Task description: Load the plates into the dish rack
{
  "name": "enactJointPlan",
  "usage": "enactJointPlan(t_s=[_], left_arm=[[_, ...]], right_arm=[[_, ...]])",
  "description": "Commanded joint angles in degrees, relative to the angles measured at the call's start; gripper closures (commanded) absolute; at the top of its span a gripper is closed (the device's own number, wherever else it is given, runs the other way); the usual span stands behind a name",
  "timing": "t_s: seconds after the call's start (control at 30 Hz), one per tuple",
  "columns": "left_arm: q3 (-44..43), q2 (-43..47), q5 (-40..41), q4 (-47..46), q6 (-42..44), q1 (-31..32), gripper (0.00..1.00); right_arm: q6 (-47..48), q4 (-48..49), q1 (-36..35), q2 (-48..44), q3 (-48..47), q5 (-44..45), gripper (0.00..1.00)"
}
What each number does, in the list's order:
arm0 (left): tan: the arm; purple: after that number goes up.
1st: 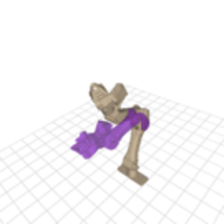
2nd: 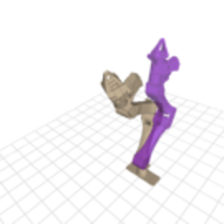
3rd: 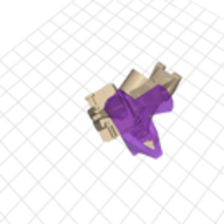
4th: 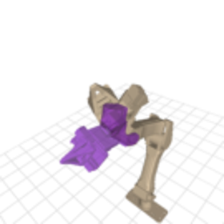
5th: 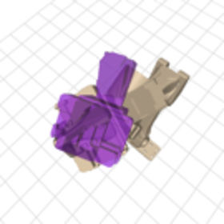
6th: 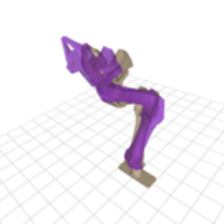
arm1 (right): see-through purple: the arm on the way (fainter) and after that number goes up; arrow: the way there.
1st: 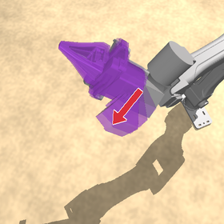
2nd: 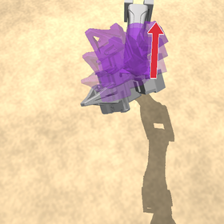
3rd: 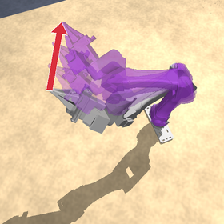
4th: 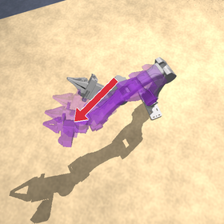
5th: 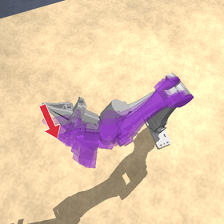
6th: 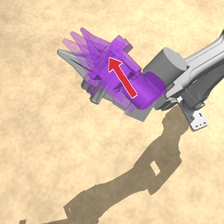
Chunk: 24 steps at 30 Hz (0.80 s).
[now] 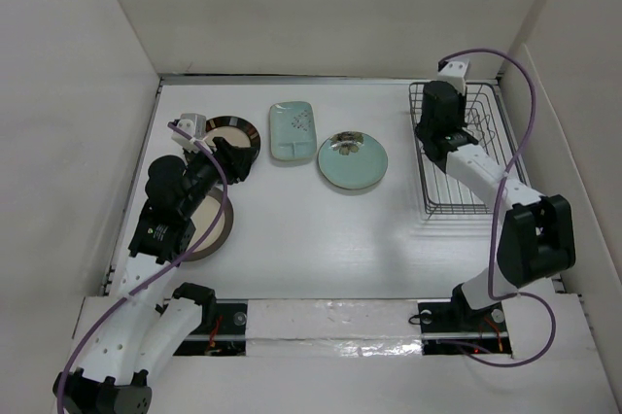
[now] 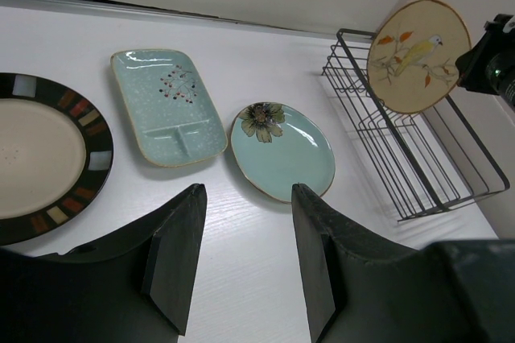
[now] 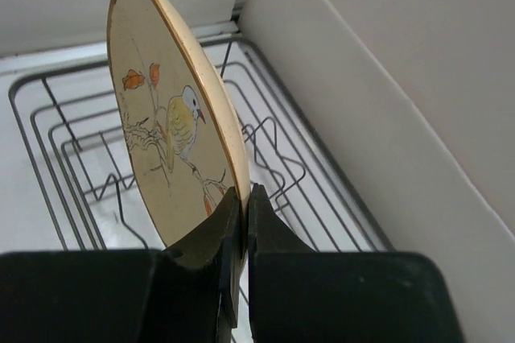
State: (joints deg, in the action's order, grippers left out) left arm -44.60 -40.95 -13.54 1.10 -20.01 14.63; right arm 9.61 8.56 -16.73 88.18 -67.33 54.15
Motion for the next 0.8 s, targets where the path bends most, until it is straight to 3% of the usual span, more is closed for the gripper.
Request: enactJointPlan(t_s=[0.0, 0.6, 0.63, 0.73, 0.77], left_arm=[[0.39, 0.78, -1.14, -3.04, -0.29, -0.22, 0.56], [0.48, 0.70, -1.49, -3.13, -0.29, -0.22, 0.56], [0.48, 0.61, -1.49, -3.13, -0.29, -0.22, 0.56], [0.39, 0.43, -1.58, -3.13, -0.29, -0.22, 0.56], [0.39, 0.34, -1.40, -3.13, -0.29, -0.22, 0.55]], right_arm=[[-4.68, 5.16, -0.14, -3.10, 0.35, -0.98, 1.00], [-18.13, 0.41, -1.81, 3.49, 4.40, -4.32, 0.98], [-19.52, -0.72, -1.81, 3.66, 4.14, -4.32, 0.95], [-21.03, -2.66, -1.29, 3.14, 2.91, -4.23, 0.63], [-21.21, -2.93, -1.29, 2.01, 2.65, -4.66, 0.44]])
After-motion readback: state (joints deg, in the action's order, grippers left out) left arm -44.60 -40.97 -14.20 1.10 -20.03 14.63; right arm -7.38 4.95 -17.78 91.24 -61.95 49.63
